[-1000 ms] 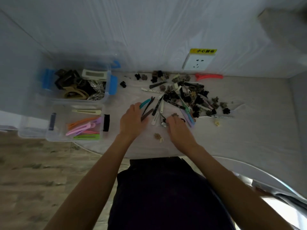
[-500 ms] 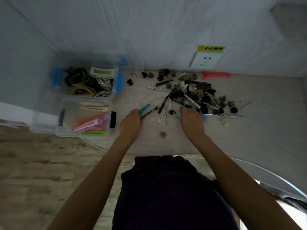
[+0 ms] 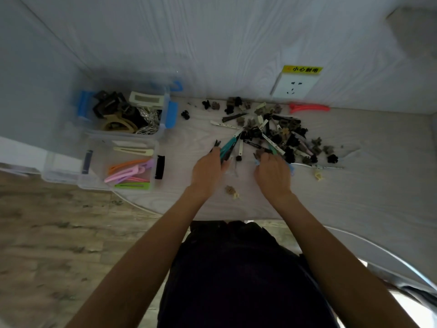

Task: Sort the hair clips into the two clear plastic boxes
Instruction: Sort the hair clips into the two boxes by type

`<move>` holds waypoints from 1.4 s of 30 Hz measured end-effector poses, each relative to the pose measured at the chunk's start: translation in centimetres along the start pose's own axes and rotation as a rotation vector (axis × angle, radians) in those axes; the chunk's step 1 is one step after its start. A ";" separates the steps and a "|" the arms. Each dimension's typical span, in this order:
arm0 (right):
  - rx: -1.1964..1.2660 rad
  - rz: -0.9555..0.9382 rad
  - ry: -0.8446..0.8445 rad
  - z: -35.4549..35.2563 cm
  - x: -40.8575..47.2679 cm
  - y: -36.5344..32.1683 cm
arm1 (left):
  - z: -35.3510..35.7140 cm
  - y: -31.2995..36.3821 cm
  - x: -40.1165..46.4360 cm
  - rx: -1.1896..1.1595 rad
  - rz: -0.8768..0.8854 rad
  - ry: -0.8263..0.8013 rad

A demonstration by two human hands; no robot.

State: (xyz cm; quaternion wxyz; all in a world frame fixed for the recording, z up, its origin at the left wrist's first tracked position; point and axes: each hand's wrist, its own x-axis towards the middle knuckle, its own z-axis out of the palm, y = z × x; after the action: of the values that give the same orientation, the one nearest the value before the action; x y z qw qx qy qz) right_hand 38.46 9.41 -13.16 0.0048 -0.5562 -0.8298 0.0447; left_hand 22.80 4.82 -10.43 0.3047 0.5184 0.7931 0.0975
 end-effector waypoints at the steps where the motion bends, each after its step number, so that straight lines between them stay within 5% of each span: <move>1: -0.024 0.026 -0.029 0.1 -0.3 -0.1 | 0.5 0.3 0.2 0.022 -0.018 -0.035; 13: 0.043 0.026 -0.065 0.2 -0.1 -1.1 | 0.7 -0.1 0.8 0.145 0.004 -0.049; 23: 0.267 -0.105 0.098 -0.5 0.0 -0.5 | 1.1 -2.6 0.2 0.501 0.146 0.047; 28: 0.334 -0.097 0.156 -1.1 -0.1 -0.9 | 0.4 -3.0 0.2 0.416 0.227 0.064; 33: 0.366 0.037 -0.033 -1.5 1.0 -1.0 | -1.8 -2.6 -0.4 0.168 0.133 0.058; 38: 0.815 0.059 -0.167 -5.4 2.1 -5.3 | -8.3 -3.2 -3.3 -0.291 0.098 0.220; 42: 1.111 -0.043 -0.318 -8.1 3.4 -10.4 | -13.2 -8.0 -4.5 -0.144 0.007 0.370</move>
State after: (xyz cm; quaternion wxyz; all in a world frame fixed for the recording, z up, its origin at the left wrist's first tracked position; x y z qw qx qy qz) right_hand 28.02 9.20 -4.44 0.1723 -0.4396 -0.6834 0.5568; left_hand 10.26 -0.53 -1.96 0.1896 0.4712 0.8248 0.2485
